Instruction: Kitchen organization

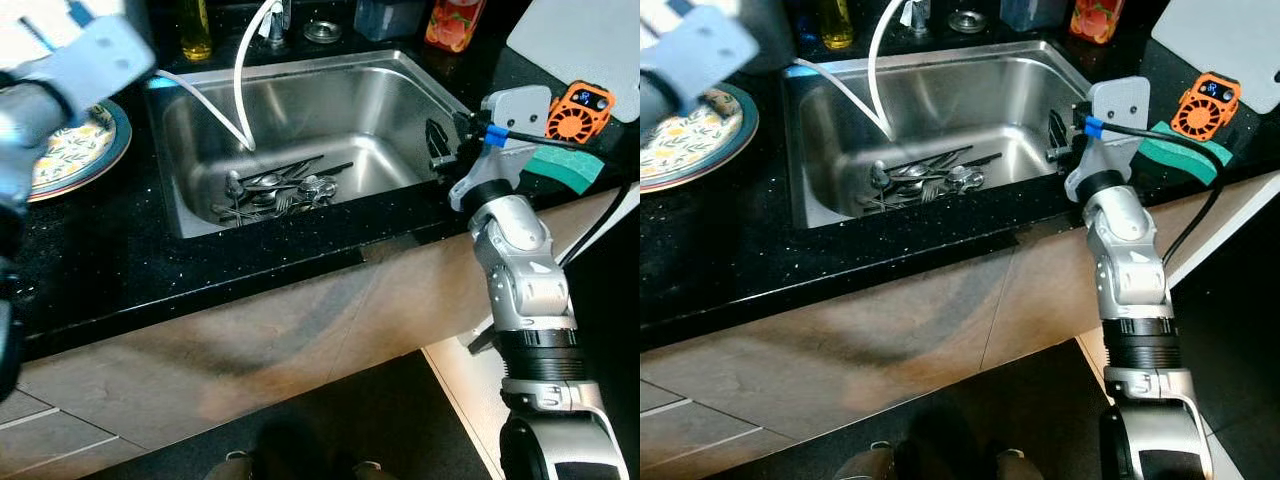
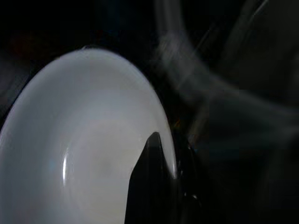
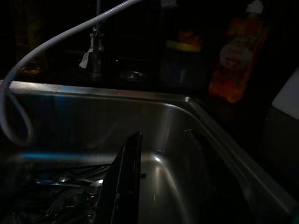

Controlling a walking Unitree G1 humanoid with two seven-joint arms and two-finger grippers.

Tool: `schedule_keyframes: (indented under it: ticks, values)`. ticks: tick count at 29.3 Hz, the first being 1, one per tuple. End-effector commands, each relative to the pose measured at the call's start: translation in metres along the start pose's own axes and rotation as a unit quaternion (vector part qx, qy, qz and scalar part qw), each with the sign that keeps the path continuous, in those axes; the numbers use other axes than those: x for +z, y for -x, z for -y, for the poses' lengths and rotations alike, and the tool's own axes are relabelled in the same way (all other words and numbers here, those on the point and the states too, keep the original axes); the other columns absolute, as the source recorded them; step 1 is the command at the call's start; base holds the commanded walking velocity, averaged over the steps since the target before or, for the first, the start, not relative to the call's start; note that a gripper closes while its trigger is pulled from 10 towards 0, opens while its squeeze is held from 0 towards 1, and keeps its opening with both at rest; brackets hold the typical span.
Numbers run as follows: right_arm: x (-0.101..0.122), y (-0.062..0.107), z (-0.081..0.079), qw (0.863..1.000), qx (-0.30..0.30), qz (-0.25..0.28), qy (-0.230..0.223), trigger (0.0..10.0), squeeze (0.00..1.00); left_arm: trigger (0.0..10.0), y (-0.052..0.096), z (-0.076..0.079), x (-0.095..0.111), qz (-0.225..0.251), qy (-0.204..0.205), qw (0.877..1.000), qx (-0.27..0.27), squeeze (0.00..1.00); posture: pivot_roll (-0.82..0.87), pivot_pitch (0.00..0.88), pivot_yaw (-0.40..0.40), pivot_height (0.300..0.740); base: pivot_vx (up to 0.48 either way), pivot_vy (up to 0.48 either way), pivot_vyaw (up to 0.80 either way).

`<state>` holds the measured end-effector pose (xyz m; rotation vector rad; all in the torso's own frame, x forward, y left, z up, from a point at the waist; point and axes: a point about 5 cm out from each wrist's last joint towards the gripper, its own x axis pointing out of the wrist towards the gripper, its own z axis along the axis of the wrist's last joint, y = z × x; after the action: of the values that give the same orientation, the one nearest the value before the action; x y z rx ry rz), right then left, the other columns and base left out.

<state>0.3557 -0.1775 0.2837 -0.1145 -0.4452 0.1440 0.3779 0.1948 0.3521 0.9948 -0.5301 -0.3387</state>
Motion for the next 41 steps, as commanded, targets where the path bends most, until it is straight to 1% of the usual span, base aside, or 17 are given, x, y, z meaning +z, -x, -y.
schedule_keyframes:
  ticks: [1, 7, 11, 12, 15, 17, 18, 19, 23, 25, 27, 28, 29, 32, 33, 37, 41]
  values:
    - [0.002, -0.001, 0.0, 1.0, 0.002, 0.006, 0.003, 10.0, 0.0, 10.0, -0.01, 0.029, 0.025, 0.072, 0.027, 0.995, -0.064, 0.0, 0.14, 0.144, -0.028, 0.74, 0.0, 0.0, 0.0]
    - [0.004, -0.001, 0.002, 1.0, -0.001, 0.008, 0.008, 10.0, 0.0, 10.0, -0.021, 0.064, 0.041, 0.095, 0.084, 0.983, -0.132, 0.0, 0.13, 0.146, -0.028, 0.74, 0.0, 0.0, 0.0]
    - [0.007, 0.003, -0.003, 0.999, 0.033, 0.016, 0.032, 10.0, 0.0, 10.0, -0.03, 0.099, 0.017, 0.009, 0.098, 0.98, -0.171, 0.06, 0.11, 0.15, -0.024, 0.74, 0.0, 0.0, 0.0]
    - [0.008, 0.004, -0.006, 0.998, 0.045, 0.021, 0.032, 10.0, 0.0, 10.0, -0.03, 0.1, 0.015, -0.001, 0.116, 0.979, -0.166, 1.0, 0.11, 0.15, -0.024, 0.74, 0.0, 0.0, 0.0]
    - [0.013, 0.005, -0.013, 0.997, 0.067, 0.036, 0.02, 10.0, 0.0, 10.0, -0.03, 0.095, 0.018, 0.009, 0.153, 0.977, -0.145, 1.0, 0.11, 0.153, -0.026, 0.74, 0.0, 0.0, 0.0]
    - [0.019, 0.007, -0.02, 0.994, 0.09, 0.057, -0.001, 10.0, 0.0, 10.0, -0.029, 0.076, 0.035, 0.073, 0.219, 0.967, -0.107, 1.0, 0.11, 0.153, -0.026, 0.74, 0.0, 0.0, 0.0]
    - [0.019, 0.007, -0.02, 0.994, 0.09, 0.057, -0.001, 10.0, 0.0, 10.0, -0.029, 0.076, 0.035, 0.073, 0.219, 0.967, -0.107, 1.0, 0.11, 0.153, -0.026, 0.74, 0.0, 0.0, 0.0]
    - [0.02, 0.007, -0.021, 0.994, 0.092, 0.062, -0.007, 10.0, 0.0, 10.0, -0.029, 0.065, 0.038, 0.089, 0.23, 0.966, -0.08, 0.0, 0.11, 0.153, -0.026, 0.74, 0.0, 0.0, 0.0]
    - [0.025, 0.008, -0.025, 0.992, 0.097, 0.08, -0.029, 10.0, 0.0, 10.0, -0.023, 0.038, 0.038, 0.099, 0.225, 0.969, -0.033, 0.0, 0.12, 0.154, -0.025, 0.74, 0.0, 0.0, 0.0]
    - [0.028, 0.01, -0.028, 0.99, 0.099, 0.09, -0.039, 10.0, 0.0, 10.0, -0.011, 0.027, 0.024, 0.051, 0.141, 0.988, -0.044, 0.0, 0.13, 0.155, -0.016, 0.74, 0.0, 0.0, 0.0]
    - [0.028, 0.011, -0.029, 0.99, 0.099, 0.093, -0.042, 10.0, 0.0, 10.0, 0.004, 0.02, 0.004, -0.017, 0.073, 0.995, -0.068, 0.0, 0.13, 0.155, -0.015, 0.74, 0.0, 0.0, 0.0]
    - [0.028, 0.012, -0.028, 0.99, 0.098, 0.093, -0.043, 10.0, 0.0, 10.0, 0.013, 0.017, -0.008, -0.056, 0.048, 0.994, -0.085, 0.0, 0.13, 0.157, -0.012, 0.74, 0.0, 0.0, 0.0]
    - [0.028, 0.012, -0.028, 0.99, 0.098, 0.093, -0.043, 10.0, 0.0, 10.0, 0.013, 0.017, -0.008, -0.056, 0.048, 0.994, -0.085, 0.0, 0.13, 0.157, -0.012, 0.74, 0.0, 0.0, 0.0]
    - [0.024, 0.015, -0.025, 0.991, 0.094, 0.085, -0.043, 10.0, 0.0, 10.0, 0.046, 0.005, -0.03, -0.142, 0.014, 0.981, -0.13, 0.0, 0.13, 0.157, -0.012, 0.74, 0.0, 0.0, 0.0]
    - [0.024, 0.015, -0.025, 0.991, 0.094, 0.085, -0.043, 10.0, 0.0, 10.0, 0.046, 0.005, -0.03, -0.142, 0.014, 0.981, -0.13, 0.0, 0.13, 0.157, -0.012, 0.74, 0.0, 0.0, 0.0]
    - [0.022, 0.015, -0.025, 0.991, 0.094, 0.082, -0.046, 10.0, 0.0, 10.0, 0.076, -0.018, -0.049, -0.207, 0.044, 0.97, -0.119, 0.0, 0.15, 0.159, -0.012, 0.74, 0.0, 0.0, 0.0]
    - [0.021, 0.014, -0.026, 0.991, 0.095, 0.081, -0.047, 10.0, 0.0, 10.0, 0.087, -0.027, -0.061, -0.253, 0.011, 0.96, -0.117, 0.0, 0.15, 0.156, -0.013, 0.74, 0.0, 0.0, 0.0]
